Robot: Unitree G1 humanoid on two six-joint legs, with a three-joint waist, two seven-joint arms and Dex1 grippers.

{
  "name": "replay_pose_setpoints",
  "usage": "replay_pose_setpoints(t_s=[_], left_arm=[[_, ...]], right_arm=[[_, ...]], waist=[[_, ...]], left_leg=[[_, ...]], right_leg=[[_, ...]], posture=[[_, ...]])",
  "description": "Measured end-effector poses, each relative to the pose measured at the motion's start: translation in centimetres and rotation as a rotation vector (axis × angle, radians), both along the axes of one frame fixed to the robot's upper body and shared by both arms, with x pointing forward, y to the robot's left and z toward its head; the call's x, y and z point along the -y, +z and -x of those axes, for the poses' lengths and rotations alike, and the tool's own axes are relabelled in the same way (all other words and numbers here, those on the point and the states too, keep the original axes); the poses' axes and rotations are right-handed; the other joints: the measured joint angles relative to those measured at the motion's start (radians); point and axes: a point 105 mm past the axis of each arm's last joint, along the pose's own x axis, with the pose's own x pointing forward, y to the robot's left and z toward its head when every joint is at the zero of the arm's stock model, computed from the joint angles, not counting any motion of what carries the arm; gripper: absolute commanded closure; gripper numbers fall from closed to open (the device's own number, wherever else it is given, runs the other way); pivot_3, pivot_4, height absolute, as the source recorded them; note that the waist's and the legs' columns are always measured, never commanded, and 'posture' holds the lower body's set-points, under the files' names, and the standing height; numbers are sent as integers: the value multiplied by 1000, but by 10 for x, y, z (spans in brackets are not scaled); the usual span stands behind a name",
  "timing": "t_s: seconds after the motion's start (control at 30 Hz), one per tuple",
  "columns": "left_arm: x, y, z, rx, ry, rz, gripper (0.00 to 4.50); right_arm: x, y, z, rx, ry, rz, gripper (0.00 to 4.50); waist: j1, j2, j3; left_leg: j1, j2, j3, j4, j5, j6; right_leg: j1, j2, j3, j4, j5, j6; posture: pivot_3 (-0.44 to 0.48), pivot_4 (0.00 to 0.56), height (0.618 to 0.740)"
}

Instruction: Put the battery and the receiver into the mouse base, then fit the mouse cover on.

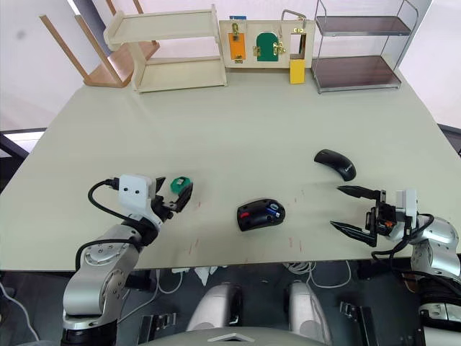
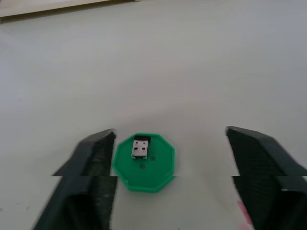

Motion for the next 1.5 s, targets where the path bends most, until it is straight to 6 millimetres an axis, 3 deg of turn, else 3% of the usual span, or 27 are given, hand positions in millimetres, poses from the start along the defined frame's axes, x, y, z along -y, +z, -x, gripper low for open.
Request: replay_pose_setpoints(t_s=[0.03, 0.43, 0.57, 1.5], left_arm=[[-1, 0, 0, 0, 3, -1, 2256], [-4, -4, -10, -124, 0, 17, 2256], [-5, -7, -11, -141, 3, 20, 3110], [-10, -13, -21, -205, -7, 23, 3110]], right_arm=[[0, 0, 0, 0, 0, 0, 0], [-1, 2, -2, 10, 3, 0, 0], [-1, 2, -2, 10, 3, -2, 0], [-4, -1, -2, 3, -7, -19, 0]], waist=[[-1, 0, 0], [-1, 0, 0], [-1, 0, 0], [-1, 0, 0]], left_leg=[[0, 0, 0, 0, 0, 0], [0, 0, 0, 0, 0, 0], [0, 0, 0, 0, 0, 0], [0, 0, 0, 0, 0, 0]], right_leg=[[0, 0, 0, 0, 0, 0], [0, 0, 0, 0, 0, 0], [0, 0, 0, 0, 0, 0], [0, 0, 0, 0, 0, 0]], posture=[[0, 150, 740], [0, 150, 740], [0, 150, 740], [0, 150, 740]])
